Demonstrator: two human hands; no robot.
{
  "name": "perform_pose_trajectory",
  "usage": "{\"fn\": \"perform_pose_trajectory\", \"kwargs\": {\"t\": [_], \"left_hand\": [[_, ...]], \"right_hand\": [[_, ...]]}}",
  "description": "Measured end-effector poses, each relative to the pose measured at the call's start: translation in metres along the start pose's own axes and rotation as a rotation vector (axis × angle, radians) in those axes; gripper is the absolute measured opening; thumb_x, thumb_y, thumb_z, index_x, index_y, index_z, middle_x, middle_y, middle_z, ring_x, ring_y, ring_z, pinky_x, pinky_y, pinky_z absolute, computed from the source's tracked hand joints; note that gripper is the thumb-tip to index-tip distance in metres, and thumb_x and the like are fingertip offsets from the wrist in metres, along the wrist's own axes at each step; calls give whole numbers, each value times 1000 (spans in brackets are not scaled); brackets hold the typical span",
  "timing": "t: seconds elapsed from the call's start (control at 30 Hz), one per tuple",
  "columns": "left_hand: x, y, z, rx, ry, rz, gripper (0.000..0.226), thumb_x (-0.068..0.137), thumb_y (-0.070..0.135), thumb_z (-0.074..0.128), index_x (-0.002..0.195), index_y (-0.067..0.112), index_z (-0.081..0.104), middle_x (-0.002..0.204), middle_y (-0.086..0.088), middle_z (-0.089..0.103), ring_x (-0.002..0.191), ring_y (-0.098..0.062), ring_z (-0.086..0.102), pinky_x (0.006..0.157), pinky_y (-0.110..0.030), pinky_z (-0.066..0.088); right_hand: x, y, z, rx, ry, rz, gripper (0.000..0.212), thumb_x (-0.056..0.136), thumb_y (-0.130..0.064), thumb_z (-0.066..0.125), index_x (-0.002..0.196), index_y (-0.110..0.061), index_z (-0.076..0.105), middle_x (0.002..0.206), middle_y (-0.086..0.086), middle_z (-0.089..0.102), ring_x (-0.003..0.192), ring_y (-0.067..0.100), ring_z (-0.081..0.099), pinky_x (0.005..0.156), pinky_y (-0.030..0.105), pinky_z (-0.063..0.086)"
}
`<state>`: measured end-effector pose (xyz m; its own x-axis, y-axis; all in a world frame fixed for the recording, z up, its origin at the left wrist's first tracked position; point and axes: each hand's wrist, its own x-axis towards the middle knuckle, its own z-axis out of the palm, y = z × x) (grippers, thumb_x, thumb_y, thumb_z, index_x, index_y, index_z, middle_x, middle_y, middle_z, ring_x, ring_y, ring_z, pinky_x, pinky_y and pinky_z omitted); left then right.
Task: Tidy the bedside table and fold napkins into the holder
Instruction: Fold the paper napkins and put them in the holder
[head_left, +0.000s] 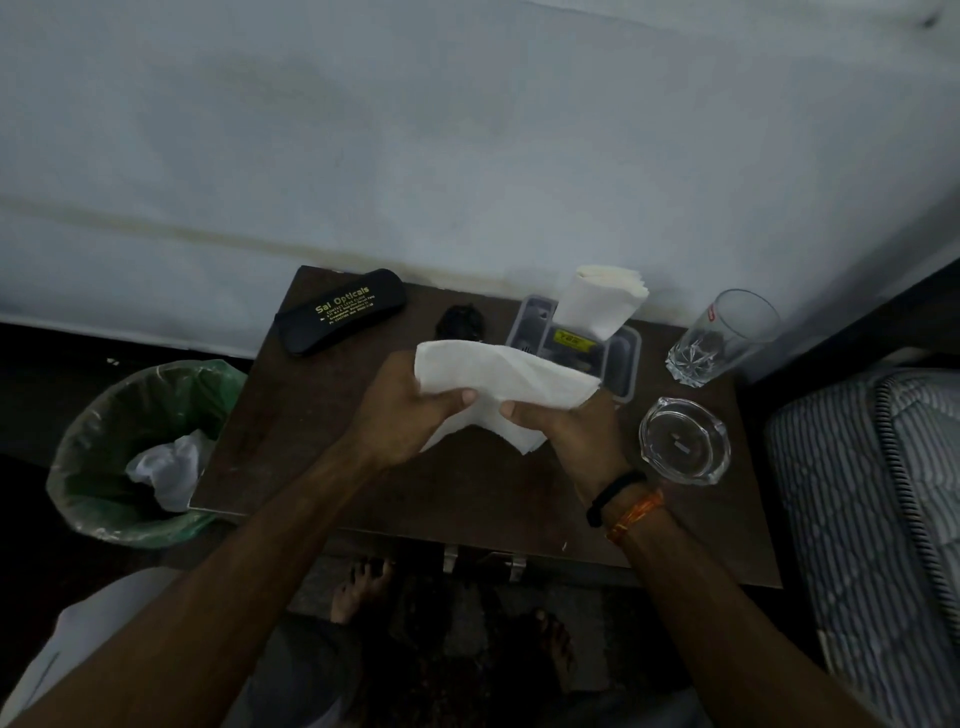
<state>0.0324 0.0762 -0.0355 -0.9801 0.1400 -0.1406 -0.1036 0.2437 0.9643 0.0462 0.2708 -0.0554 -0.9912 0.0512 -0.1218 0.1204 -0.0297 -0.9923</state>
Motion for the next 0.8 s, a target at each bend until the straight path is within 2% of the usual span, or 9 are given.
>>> {"fn": "perform_pose_trajectory", "kwargs": {"t": [0.07,0.13,0.2,0.27,0.33,0.4,0.5,0.63,0.8], "left_hand": [[-4,-5,3,13,1,-21,41,81,6,75,116,23,62,117,-2,68,100,-2,64,92,-35,56],[-6,-9,5,29,27,-58,45,79,10,78,120,19,63,118,-3,68,105,-13,65,93,-46,56],[-6,-12,7,20,45,-67,48,77,15,80,122,16,64,117,-5,69,109,-20,65,92,-50,55],[-6,-11,11,4,65,-43,48,74,23,81,120,17,66,115,-2,71,108,-18,67,92,-47,56],[-6,-9,13,-19,71,-15,41,77,16,80,116,22,68,112,0,72,105,-14,68,91,-42,57],[-6,-11,14,-28,68,-9,42,79,8,78,117,20,66,113,-2,71,106,-14,68,92,-41,57],[-6,-18,15,-14,48,-32,48,77,8,79,121,19,64,118,-4,69,110,-17,66,94,-46,55],[-2,-21,18,25,74,-35,51,78,13,80,126,17,62,122,-3,68,113,-17,63,97,-45,53],[4,-25,21,31,74,-88,55,80,13,77,132,15,57,128,-4,64,119,-20,59,99,-43,51]], "right_hand": [[-3,10,-2,-81,5,22,49,71,7,80,106,-26,70,110,-3,73,103,13,70,90,41,57],[-4,15,-3,-130,8,25,48,72,4,80,105,-30,70,113,-1,73,106,16,69,92,47,56],[-3,15,-3,-110,20,15,48,73,4,79,105,-31,70,114,-1,72,107,15,69,92,43,56],[-3,9,-2,-54,41,-3,47,74,8,78,106,-26,70,110,-4,73,104,12,70,88,33,57],[-3,5,-1,-23,49,-24,45,74,9,77,105,-24,70,106,-6,73,102,11,70,86,28,58],[-4,7,-2,-27,52,-21,45,74,8,77,104,-25,70,106,-7,73,102,10,70,87,28,57],[-5,13,-2,-62,60,6,50,71,8,79,106,-27,69,109,-6,72,104,11,69,90,33,57],[-3,13,-2,-24,55,24,53,71,10,78,107,-27,66,108,-9,70,99,3,68,86,25,57],[0,14,-3,-17,41,32,54,71,9,78,112,-24,65,111,-6,70,102,4,68,86,25,57]]}}
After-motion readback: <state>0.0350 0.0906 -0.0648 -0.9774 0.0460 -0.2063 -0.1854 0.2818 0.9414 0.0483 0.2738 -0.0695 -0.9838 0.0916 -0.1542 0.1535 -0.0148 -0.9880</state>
